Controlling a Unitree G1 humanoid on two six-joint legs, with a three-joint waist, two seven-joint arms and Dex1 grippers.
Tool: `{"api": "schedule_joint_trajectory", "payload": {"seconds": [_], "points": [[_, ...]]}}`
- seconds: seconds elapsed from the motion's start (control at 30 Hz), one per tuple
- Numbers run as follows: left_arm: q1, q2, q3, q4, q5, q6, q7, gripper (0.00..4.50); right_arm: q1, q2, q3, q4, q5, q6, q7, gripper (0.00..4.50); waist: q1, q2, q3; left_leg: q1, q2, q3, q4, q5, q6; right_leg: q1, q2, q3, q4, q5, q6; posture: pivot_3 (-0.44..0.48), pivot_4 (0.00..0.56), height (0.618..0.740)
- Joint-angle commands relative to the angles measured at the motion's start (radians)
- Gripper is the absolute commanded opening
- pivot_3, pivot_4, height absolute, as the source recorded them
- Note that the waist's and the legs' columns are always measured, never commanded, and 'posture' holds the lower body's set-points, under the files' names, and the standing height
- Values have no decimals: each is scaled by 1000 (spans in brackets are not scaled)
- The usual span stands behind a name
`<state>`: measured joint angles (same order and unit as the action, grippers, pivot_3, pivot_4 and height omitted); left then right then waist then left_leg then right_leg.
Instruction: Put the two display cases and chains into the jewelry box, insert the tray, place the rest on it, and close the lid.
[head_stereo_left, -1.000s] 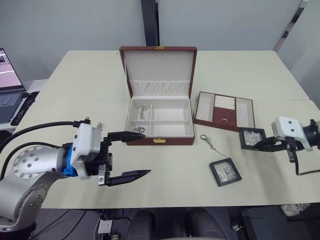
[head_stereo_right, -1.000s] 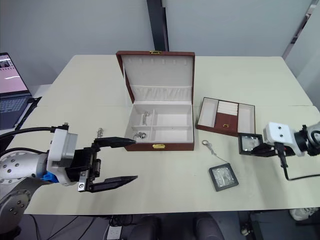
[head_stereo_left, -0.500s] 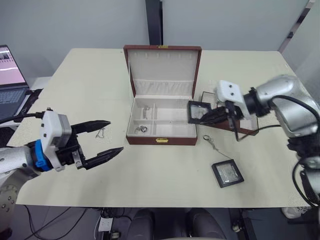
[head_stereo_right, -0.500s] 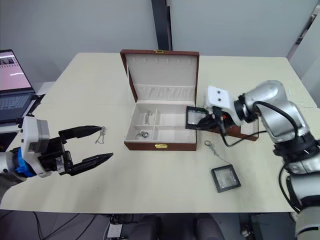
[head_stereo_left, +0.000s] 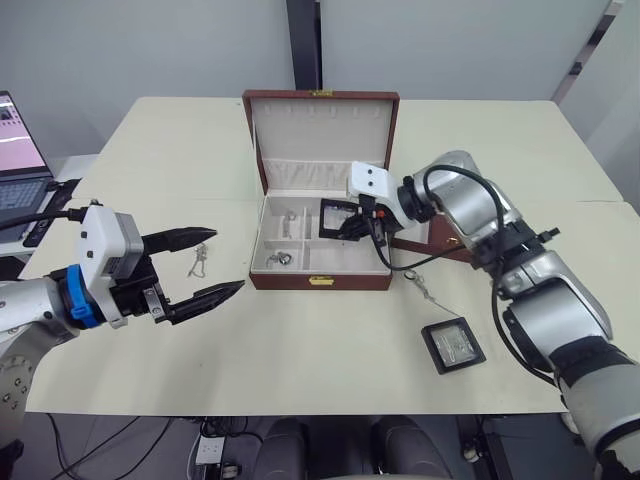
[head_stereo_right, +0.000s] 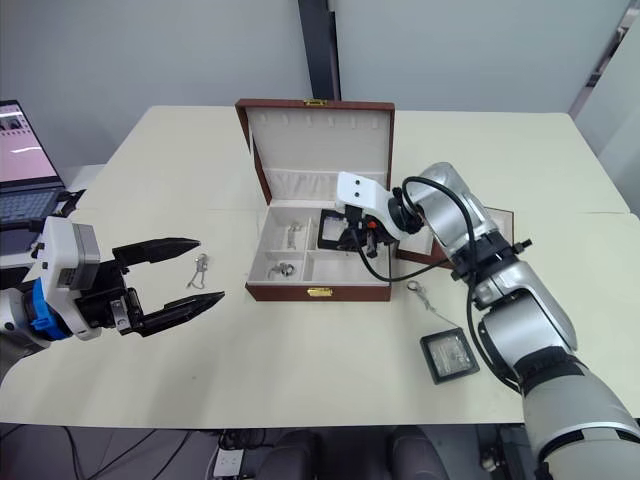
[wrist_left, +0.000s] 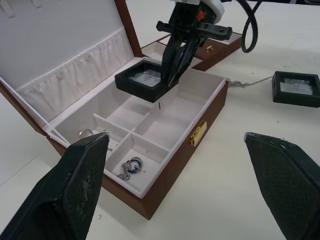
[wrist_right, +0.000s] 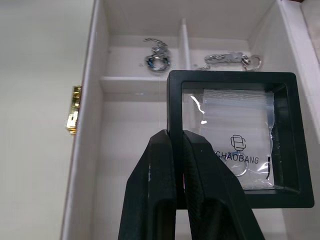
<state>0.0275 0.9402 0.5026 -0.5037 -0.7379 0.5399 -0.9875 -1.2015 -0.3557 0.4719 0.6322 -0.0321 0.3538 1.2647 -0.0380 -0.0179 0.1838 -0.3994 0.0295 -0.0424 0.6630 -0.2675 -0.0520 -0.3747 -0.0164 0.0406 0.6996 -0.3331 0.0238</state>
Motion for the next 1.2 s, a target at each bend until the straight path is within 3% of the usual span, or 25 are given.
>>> {"api": "schedule_joint_trajectory", "payload": {"seconds": [0.03,0.4,1.0,1.2], "points": [[1,10,10,-30,3,-1,10,4500,-55,26,-9,83,-41,-101,-20,9,-1,0,0,0,0,0,0,0,0,0,0,0,0,0,0,0,150,740],[-11,7,-9,-35,9,-5,24,4500,-91,79,-20,295,-134,-278,-75,9,-4,0,0,0,0,0,0,0,0,0,0,0,0,0,0,0,150,740],[-29,3,-24,-28,18,-11,26,4500,-119,104,-47,414,-193,-369,-92,9,-12,0,0,0,0,0,0,0,0,0,0,0,0,0,0,0,150,740],[-30,0,-28,-25,25,-17,27,4500,-148,88,-82,415,-174,-376,-68,1740,-14,0,0,0,0,0,-1,0,0,0,0,0,0,0,0,0,150,740]]}}
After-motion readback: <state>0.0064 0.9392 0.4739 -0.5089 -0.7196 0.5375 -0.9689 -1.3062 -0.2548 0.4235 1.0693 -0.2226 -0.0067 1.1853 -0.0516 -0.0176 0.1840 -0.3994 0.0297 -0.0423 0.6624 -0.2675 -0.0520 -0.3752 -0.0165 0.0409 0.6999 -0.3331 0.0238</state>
